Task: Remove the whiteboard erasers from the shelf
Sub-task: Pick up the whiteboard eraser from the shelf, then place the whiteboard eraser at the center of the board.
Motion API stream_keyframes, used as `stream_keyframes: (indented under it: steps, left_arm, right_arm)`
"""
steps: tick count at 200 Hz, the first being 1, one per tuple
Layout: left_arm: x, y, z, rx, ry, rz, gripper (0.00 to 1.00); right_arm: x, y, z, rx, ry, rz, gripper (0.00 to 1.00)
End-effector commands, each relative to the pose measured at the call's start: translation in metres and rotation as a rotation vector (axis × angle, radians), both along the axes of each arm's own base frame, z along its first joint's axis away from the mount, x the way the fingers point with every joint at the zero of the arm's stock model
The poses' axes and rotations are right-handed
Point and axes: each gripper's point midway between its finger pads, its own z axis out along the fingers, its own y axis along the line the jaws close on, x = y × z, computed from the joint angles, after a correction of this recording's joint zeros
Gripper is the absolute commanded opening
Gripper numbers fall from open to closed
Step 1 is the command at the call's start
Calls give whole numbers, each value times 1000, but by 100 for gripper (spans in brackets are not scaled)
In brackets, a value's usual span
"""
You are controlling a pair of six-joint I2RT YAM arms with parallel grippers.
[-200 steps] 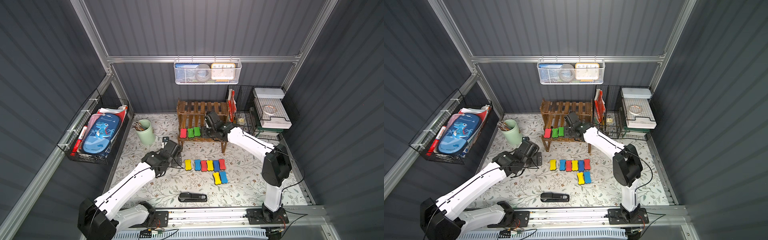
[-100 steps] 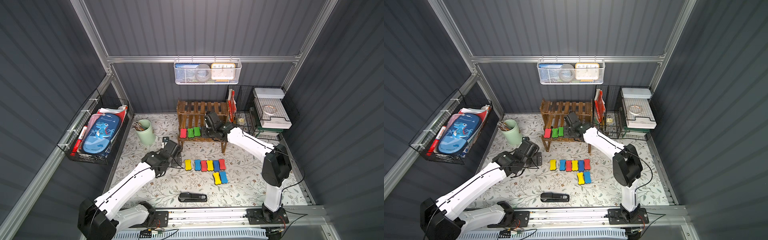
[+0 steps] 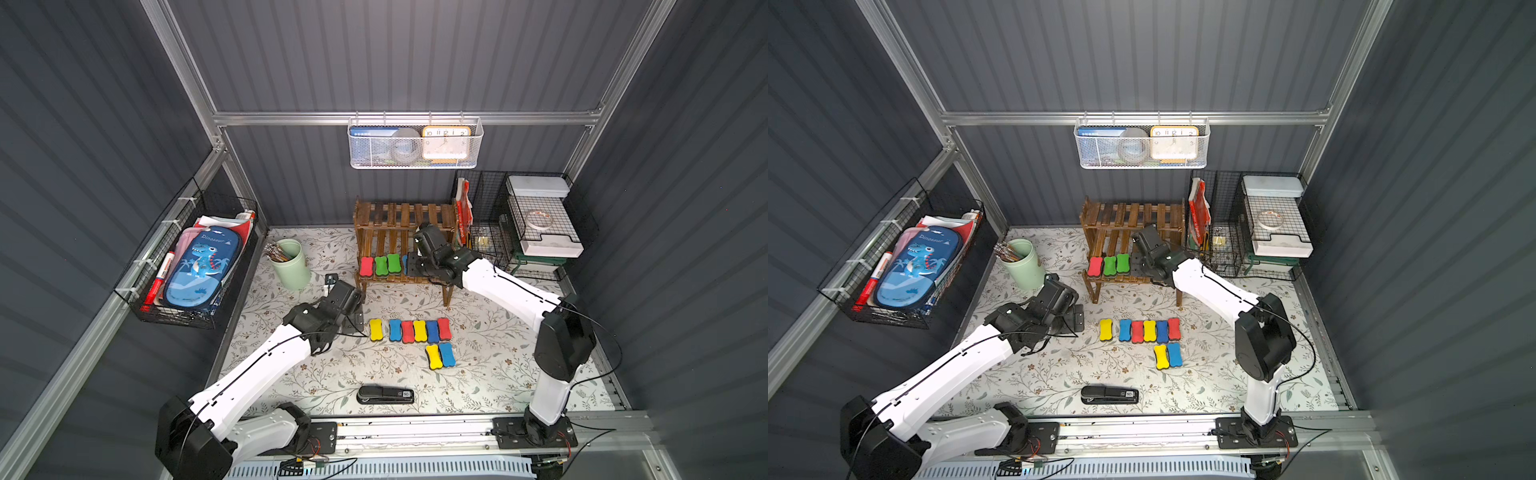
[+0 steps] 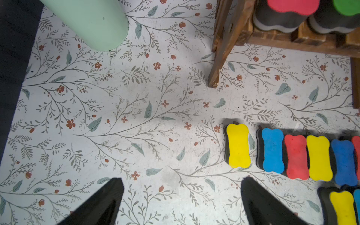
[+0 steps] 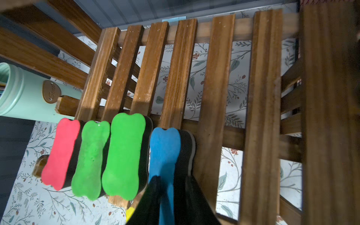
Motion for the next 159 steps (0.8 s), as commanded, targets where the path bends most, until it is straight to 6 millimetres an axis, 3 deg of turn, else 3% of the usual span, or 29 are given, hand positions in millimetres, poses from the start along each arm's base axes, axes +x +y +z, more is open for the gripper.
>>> stream_keyframes:
  steps: [1,42,92,123,159]
  left_arm:
    - [-4,3,-3,2,10,1,99]
    - [-4,4,2,-6,-6,-2,99]
    - [-6,3,4,-21,-10,-9,99]
    - [-6,2,5,-21,-6,-12,99]
    - [-5,-4,2,-43,7,-22,99]
  right_arm:
    - [-5,-5,20,58,-30,-32,0]
    - [-47,-9,31,161,60,18,0]
    - [-123,-27,-1,241,288,62,0]
    - [-175,-31,-33,309,472,36,0]
    - [-206,-35,-54,310,580,-19,0]
